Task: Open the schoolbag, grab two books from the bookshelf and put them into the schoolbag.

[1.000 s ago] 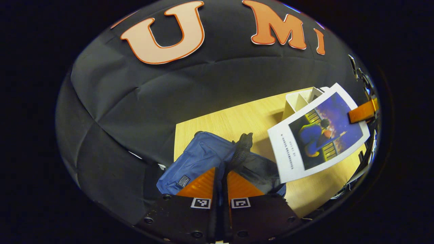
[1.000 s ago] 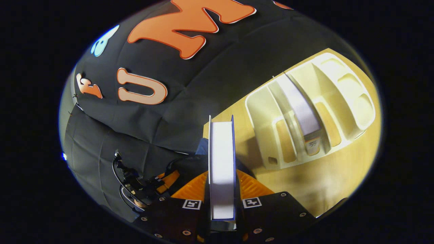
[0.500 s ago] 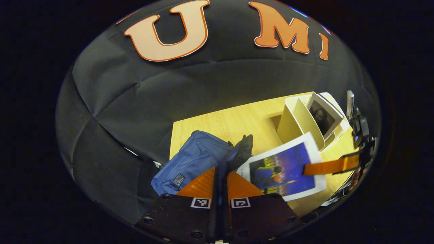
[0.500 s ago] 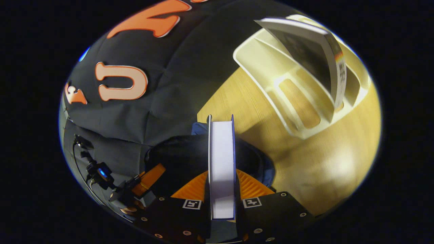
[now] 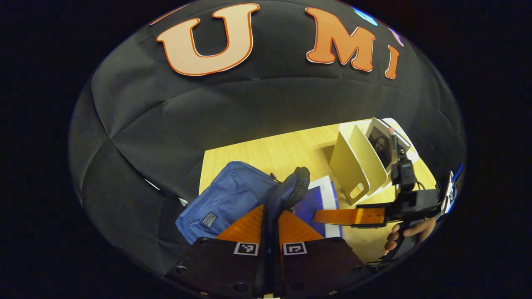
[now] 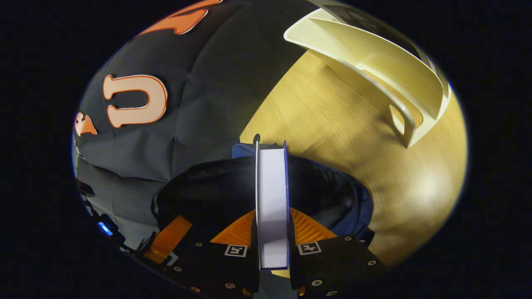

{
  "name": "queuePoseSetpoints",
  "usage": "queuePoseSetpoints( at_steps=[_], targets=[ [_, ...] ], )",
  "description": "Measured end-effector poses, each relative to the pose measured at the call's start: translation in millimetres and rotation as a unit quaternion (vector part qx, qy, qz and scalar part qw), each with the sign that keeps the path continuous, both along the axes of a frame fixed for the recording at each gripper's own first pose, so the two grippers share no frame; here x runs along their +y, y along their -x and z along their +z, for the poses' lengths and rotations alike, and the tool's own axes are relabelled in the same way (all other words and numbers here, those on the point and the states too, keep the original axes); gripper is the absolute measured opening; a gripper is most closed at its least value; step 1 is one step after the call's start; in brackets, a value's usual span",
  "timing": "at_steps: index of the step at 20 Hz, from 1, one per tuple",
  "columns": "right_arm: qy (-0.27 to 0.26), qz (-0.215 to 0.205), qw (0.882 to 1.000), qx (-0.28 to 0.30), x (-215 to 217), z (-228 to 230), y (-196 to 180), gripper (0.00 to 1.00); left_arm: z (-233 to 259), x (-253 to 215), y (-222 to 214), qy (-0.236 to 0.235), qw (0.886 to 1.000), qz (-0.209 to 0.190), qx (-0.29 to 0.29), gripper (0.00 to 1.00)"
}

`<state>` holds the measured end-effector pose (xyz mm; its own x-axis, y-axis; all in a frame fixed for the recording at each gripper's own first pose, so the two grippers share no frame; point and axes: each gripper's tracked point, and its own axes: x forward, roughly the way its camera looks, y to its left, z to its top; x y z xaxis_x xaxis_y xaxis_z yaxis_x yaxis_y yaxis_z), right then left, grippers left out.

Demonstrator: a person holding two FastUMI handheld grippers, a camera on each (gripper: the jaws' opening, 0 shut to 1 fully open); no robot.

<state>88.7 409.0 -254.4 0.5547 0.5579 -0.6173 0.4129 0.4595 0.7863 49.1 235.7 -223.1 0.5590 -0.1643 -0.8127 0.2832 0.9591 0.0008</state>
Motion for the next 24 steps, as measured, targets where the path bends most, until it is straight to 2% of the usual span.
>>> queuePoseSetpoints(
  at_steps=[2, 3, 4, 12, 13, 15, 18, 21, 23, 24],
  targets=[
    [0.0, -0.002, 1.0, -0.006, 11.6, -5.2, -7.4, 0.29, 4.7, -2.8, 2.7, 0.005, 1.0, -0.006, -0.001, 0.08],
    [0.001, -0.002, 1.0, -0.008, 17.0, -6.9, -9.6, 0.29, 5.5, -5.0, 2.8, 0.009, 1.0, -0.009, -0.002, 0.0],
    [0.0, -0.004, 1.0, -0.009, 21.0, -9.5, -12.0, 0.29, 2.3, -6.1, 3.4, 0.008, 1.0, -0.011, 0.001, 0.05],
    [-0.018, 0.04, 0.999, 0.014, 70.0, -30.8, 4.7, 0.33, 2.3, -10.1, 4.0, 0.009, 1.0, -0.01, 0.0, 0.06],
    [-0.016, 0.045, 0.999, 0.024, 71.6, -33.2, 6.1, 0.25, 1.5, -9.4, 4.3, 0.011, 1.0, -0.007, 0.001, 0.06],
    [-0.003, 0.068, 0.996, 0.062, 68.2, -33.1, 22.6, 0.53, -1.2, -5.5, 4.6, 0.01, 1.0, -0.001, 0.006, 0.06],
    [0.021, 0.096, 0.995, 0.032, 66.0, -21.7, 22.7, 0.96, -2.5, -6.8, 2.7, 0.006, 1.0, -0.002, 0.005, 0.06],
    [0.038, 0.095, 0.995, -0.018, 42.2, -6.5, 12.4, 0.97, -4.4, -7.7, 1.9, 0.005, 1.0, 0.004, 0.006, 0.06],
    [0.042, 0.069, 0.995, -0.051, 22.9, 11.7, -4.5, 0.97, -5.7, -8.1, 2.5, 0.005, 1.0, 0.009, 0.007, 0.06],
    [0.064, 0.052, 0.994, -0.069, 8.1, 16.7, -15.7, 0.96, -6.6, -8.5, 3.2, 0.006, 1.0, 0.012, 0.008, 0.06]
  ],
)
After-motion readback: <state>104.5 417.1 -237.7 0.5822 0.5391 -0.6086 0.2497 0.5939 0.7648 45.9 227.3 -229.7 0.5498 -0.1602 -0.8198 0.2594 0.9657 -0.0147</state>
